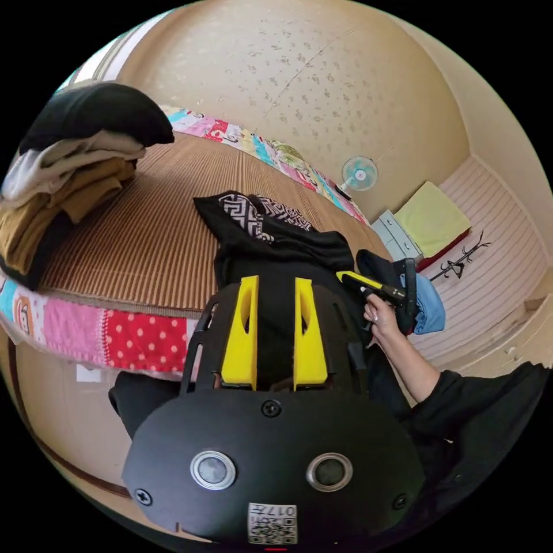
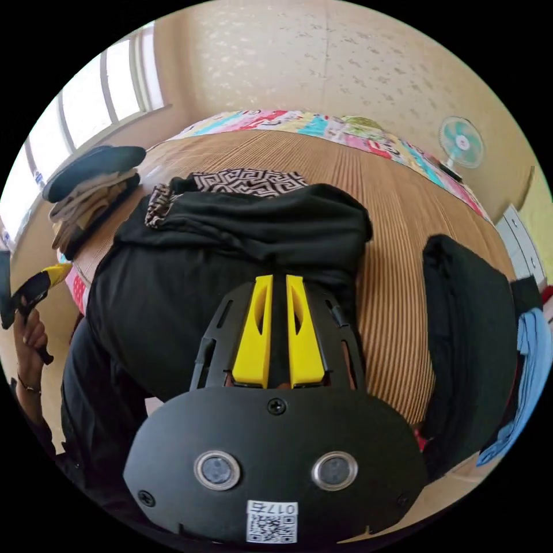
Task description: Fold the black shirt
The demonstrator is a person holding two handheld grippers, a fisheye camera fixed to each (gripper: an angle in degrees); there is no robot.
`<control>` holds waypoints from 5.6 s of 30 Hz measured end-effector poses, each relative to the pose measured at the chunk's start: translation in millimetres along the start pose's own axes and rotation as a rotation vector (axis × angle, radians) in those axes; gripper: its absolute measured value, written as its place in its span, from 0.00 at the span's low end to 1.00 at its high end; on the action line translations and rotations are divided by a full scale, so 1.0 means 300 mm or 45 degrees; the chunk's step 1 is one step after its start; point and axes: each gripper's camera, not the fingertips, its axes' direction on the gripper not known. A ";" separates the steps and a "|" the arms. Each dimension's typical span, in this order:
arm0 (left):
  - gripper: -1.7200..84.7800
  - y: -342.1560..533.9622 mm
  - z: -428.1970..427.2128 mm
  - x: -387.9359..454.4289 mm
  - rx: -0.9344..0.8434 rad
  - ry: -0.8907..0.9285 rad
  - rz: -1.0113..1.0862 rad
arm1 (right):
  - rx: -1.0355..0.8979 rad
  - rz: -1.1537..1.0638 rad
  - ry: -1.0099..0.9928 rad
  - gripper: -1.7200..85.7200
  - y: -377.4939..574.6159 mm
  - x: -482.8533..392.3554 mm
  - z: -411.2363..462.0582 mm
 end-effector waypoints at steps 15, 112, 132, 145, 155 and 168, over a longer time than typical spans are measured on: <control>0.09 -0.568 0.467 -0.022 -0.214 -0.390 -0.014 | 0.133 0.141 0.067 0.05 0.227 0.177 0.013; 0.15 -1.322 0.840 0.405 -0.619 0.772 0.077 | 0.123 0.420 0.041 0.04 0.404 0.774 -0.092; 0.09 -0.159 -0.033 0.154 -0.032 -0.223 -0.036 | 0.144 0.449 0.006 0.08 0.380 0.700 -0.105; 0.05 -0.207 0.308 0.333 -0.326 -0.664 0.137 | -0.071 0.135 -0.005 0.09 0.252 0.334 -0.060; 0.01 -0.400 0.432 0.269 -0.408 -0.615 0.129 | -0.264 0.156 0.183 0.04 -0.021 0.255 0.084; 0.01 -0.651 0.564 0.105 -0.253 -0.501 0.129 | -0.201 0.226 0.133 0.03 -0.283 0.326 0.254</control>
